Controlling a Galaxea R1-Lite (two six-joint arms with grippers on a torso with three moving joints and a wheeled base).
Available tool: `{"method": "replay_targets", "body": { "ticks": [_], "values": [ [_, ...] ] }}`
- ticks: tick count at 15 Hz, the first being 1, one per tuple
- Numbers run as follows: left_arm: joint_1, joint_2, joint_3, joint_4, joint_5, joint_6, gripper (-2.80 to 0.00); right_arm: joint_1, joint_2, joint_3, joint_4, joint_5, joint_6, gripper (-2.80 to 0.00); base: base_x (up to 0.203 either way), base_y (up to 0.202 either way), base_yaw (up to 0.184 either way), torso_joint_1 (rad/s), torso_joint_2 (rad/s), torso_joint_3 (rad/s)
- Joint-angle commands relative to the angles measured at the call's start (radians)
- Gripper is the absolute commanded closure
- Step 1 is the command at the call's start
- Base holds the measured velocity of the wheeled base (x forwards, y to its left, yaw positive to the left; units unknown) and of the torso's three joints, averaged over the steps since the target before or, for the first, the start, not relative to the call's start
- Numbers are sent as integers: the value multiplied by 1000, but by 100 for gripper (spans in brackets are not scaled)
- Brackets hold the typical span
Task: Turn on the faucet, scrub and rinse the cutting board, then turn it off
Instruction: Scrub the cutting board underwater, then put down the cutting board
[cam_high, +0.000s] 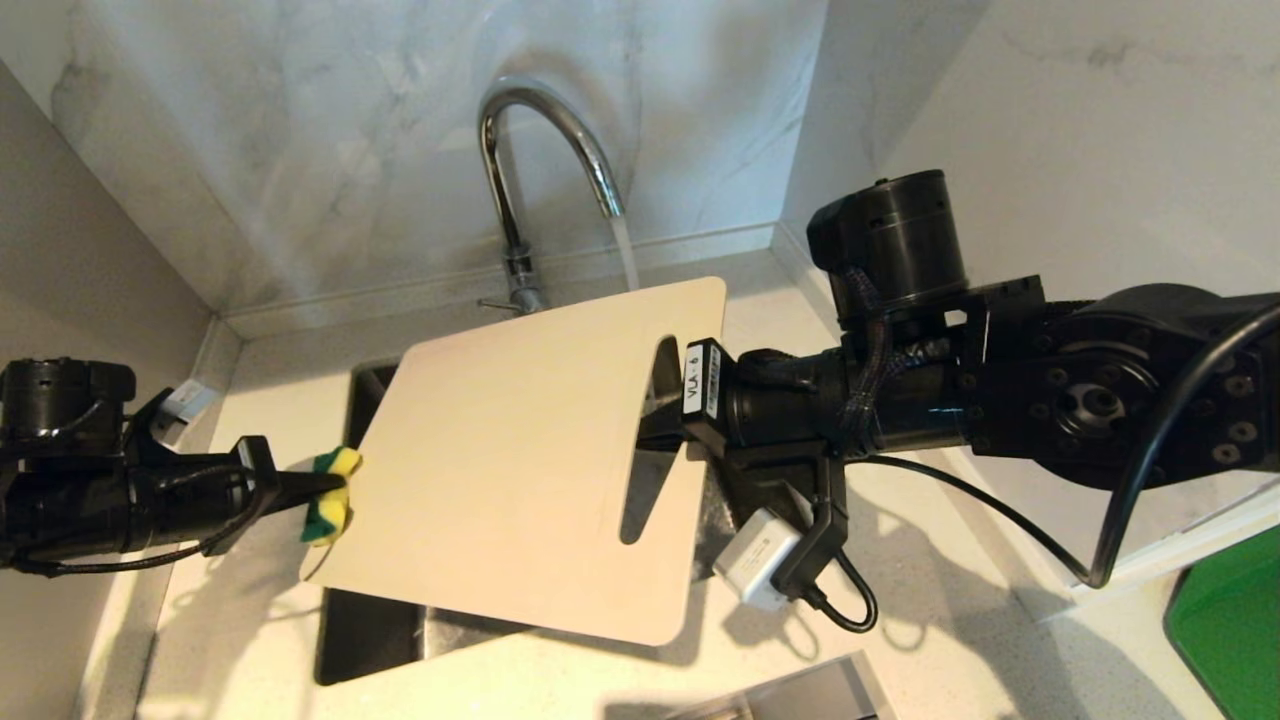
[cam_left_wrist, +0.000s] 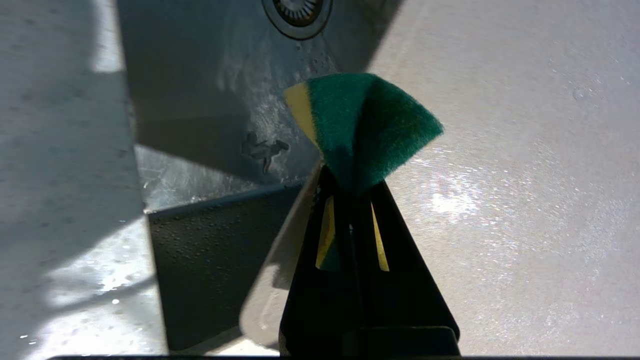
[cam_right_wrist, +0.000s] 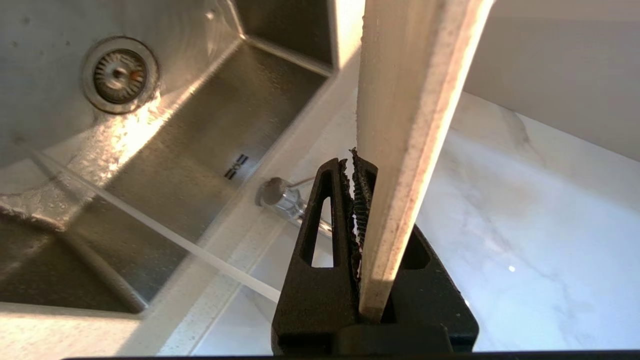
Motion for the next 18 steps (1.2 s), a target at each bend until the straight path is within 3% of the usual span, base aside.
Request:
{"method": "replay_targets", "body": {
  "ticks": [1,10,18],
  "values": [
    [56,8,-15,-1,-28,-4,0,0,1,25,-26,8,-12,0,0,0,0,0,0,0],
    [94,-70,-145,43,-28,-12,0,-26,-56,29,-27,9,4,0,0,0,0,0,0,0],
    [117,-74,-180,71,-29,-12,0,-26,-229,40,-23,-7,84,0,0,0,0,0,0,0]
  ]
}}
